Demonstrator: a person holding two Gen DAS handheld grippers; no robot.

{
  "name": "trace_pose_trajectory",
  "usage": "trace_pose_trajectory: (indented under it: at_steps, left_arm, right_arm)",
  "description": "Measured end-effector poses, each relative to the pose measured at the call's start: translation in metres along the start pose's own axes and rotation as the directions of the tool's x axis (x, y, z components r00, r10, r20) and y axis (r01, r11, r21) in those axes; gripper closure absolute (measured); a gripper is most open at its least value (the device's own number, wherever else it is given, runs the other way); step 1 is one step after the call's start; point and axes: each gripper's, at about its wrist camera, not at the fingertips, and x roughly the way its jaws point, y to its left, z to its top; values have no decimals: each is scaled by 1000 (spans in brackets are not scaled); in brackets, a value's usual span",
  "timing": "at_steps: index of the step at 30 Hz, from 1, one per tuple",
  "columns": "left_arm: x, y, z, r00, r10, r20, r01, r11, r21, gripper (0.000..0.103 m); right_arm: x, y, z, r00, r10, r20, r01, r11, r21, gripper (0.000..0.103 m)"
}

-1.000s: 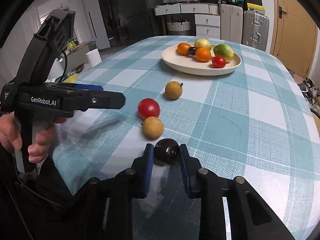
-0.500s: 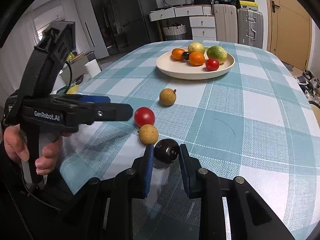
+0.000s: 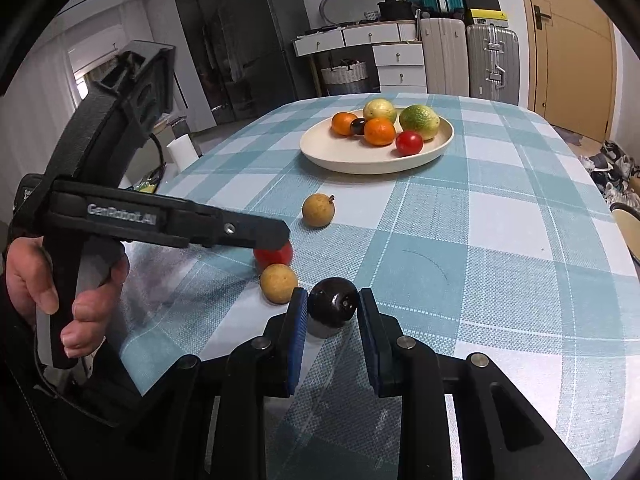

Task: Organize fruits
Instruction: 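Grasp the red tomato with the left gripper while the right gripper holds the plum, then carry the tomato and plum onto the cream plate and open both grippers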

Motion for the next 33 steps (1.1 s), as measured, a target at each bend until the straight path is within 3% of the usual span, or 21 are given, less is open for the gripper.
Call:
trace_pose_trajectory:
  at_steps: [5, 7, 10, 15, 33]
  left_arm:
    - [4, 0, 0, 999, -5, -32, 5, 1000, -8, 59]
    - [4, -2, 1, 999, -9, -43, 9, 1000, -1, 69]
    - [4, -3, 2, 999, -11, -43, 12, 1000, 7, 75]
    - [6, 1, 1, 997, -58, -53, 57, 998, -9, 77]
    - [-9, 21, 7, 997, -78, -4, 78, 995, -61, 77]
  right_arm:
    - [-2, 1, 0, 1000, 6, 11, -6, 1000, -5, 77]
    - [-2, -1, 0, 1000, 9, 13, -9, 1000, 2, 77]
    - [-1, -2, 0, 1000, 12, 13, -12, 1000, 8, 77]
    - [-2, -2, -1, 1000, 8, 15, -8, 1000, 9, 77]
    - [1, -5, 12, 999, 31, 22, -32, 999, 30, 77]
